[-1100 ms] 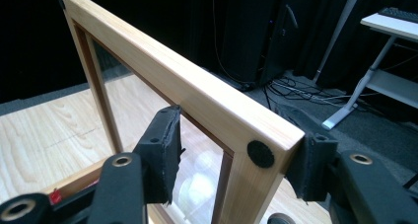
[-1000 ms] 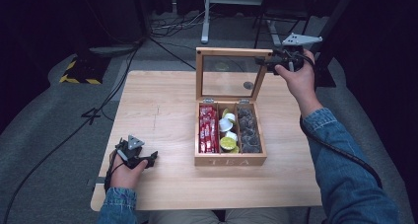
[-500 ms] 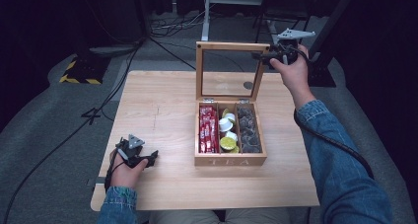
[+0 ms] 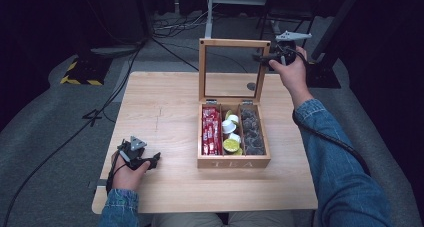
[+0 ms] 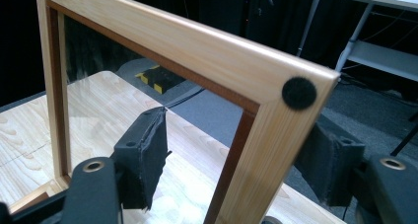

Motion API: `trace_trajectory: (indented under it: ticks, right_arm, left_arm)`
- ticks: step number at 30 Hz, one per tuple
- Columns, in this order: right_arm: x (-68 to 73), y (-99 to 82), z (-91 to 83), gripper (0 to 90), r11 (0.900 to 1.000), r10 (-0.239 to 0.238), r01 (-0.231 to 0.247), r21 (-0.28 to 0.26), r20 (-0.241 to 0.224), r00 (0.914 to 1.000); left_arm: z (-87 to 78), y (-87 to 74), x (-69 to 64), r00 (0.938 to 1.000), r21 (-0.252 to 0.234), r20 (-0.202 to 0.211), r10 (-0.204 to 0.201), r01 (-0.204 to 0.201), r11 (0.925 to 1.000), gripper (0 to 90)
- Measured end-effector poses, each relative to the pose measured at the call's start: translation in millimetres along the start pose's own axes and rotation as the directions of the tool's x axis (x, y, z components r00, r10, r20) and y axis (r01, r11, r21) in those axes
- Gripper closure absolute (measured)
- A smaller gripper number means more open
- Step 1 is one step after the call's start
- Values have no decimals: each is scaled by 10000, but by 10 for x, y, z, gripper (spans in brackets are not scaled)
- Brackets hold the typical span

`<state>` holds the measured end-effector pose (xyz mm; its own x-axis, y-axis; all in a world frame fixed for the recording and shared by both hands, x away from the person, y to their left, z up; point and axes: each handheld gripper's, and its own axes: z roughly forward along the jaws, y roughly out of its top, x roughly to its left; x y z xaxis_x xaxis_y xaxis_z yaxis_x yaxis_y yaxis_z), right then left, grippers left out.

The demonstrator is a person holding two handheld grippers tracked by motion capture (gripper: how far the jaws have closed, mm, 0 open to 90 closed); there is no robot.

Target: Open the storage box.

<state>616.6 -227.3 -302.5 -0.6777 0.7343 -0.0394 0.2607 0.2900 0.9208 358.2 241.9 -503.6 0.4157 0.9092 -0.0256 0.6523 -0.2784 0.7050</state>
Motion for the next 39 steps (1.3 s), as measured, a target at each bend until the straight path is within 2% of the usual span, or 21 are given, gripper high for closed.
trace_trajectory:
  ticks: [16, 26, 32, 39]
  right_arm:
    - [-49, -153, 144, 291, 9987, 384, -389, 339, 153, 9991]
    - [-36, -169, 180, 295, 9974, 441, -468, 545, 501, 9978]
    - [-51, -130, 103, 309, 9973, 580, -603, 423, 542, 9968]
    - [-4, -41, -93, 310, 9966, 724, -741, 355, 459, 9963]
  left_arm:
    - [3, 2, 0, 10000, -6, -8, 29, -29, 10000, 252]
    - [3, 3, 1, 10000, 5, -2, 27, -27, 10000, 251]
    - [10, 8, 0, 10000, 6, 10, 36, -36, 10000, 241]
    - [33, 32, 0, 10000, 63, 31, 81, -81, 9999, 223]
